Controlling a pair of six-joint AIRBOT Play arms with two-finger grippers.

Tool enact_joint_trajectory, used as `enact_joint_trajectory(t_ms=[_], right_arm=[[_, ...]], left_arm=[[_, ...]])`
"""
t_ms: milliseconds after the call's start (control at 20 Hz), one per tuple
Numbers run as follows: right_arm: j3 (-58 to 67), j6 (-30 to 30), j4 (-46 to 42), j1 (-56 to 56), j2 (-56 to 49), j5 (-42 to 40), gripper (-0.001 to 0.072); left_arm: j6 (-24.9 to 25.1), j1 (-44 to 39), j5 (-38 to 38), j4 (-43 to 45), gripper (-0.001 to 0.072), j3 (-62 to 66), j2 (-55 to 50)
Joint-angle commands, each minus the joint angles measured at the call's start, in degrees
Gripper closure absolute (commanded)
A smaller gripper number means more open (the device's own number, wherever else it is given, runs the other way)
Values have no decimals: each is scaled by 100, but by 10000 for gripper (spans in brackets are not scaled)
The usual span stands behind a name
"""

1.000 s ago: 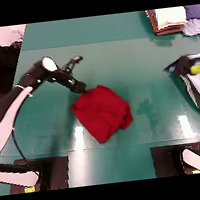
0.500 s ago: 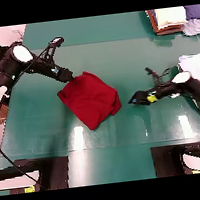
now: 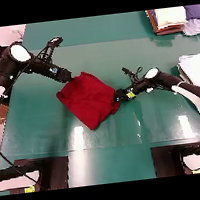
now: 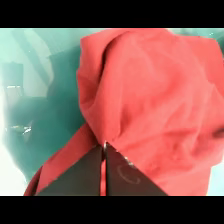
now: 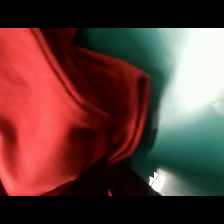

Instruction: Fold the shirts.

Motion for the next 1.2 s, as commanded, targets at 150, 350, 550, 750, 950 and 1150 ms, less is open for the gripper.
enact_joint_trajectory(t_ms=[150, 350, 550, 750, 950, 1150], right_arm=[[1049, 472, -1023, -667, 695, 669, 694], [2146, 664, -1475, -1318, 1801, 1137, 694], [3099, 667, -1582, -1613, 2651, 1303, 694], [3897, 671, -1624, -1803, 3292, 1598, 694], [4498, 1180, -2623, -1862, 3685, 2135, 694], [4634, 1429, -3130, -1862, 3672, 2426, 694]], left_arm=[[-417, 4, 437, 964, 682, 481, 951], [-415, 4, 542, 984, 681, 1119, 1884], [-415, 2, 575, 874, 681, 1506, 2656], [-413, 2, 459, 455, 682, 1910, 3165], [-431, 2, -15, 302, 682, 2789, 3198], [-455, 2, -125, 234, 682, 2872, 3025]])
